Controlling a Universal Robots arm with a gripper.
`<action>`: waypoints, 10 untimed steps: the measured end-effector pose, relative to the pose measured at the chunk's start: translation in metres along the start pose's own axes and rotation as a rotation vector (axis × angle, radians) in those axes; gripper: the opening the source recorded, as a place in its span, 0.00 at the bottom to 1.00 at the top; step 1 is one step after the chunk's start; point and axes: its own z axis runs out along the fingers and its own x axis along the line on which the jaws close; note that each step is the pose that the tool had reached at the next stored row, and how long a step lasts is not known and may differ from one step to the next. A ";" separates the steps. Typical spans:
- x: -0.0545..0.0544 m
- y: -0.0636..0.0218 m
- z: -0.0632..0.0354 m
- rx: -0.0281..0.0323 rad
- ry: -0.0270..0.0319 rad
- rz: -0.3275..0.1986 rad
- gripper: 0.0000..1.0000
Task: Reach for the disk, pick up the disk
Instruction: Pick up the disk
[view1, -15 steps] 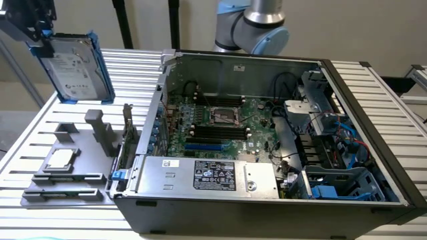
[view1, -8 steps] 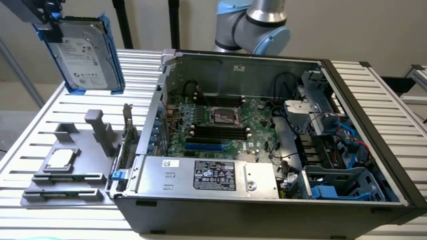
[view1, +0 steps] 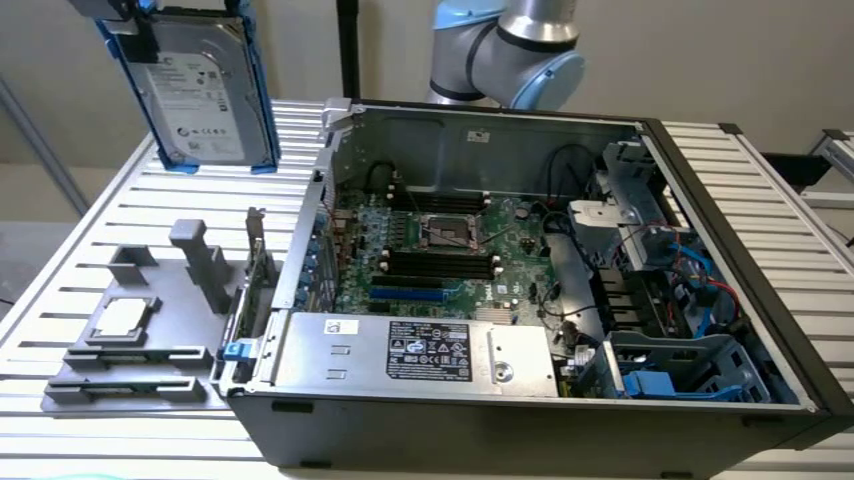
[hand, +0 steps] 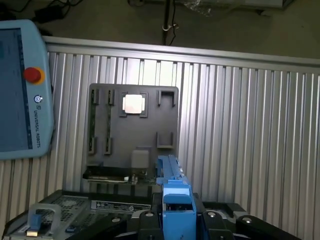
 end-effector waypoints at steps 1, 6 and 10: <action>0.001 -0.0044 -0.0015 0.0001 -0.0020 0.000 0.33; 0.004 -0.0268 -0.0046 0.0002 -0.0082 0.000 0.33; 0.007 -0.0451 -0.0051 0.0006 -0.0121 0.000 0.33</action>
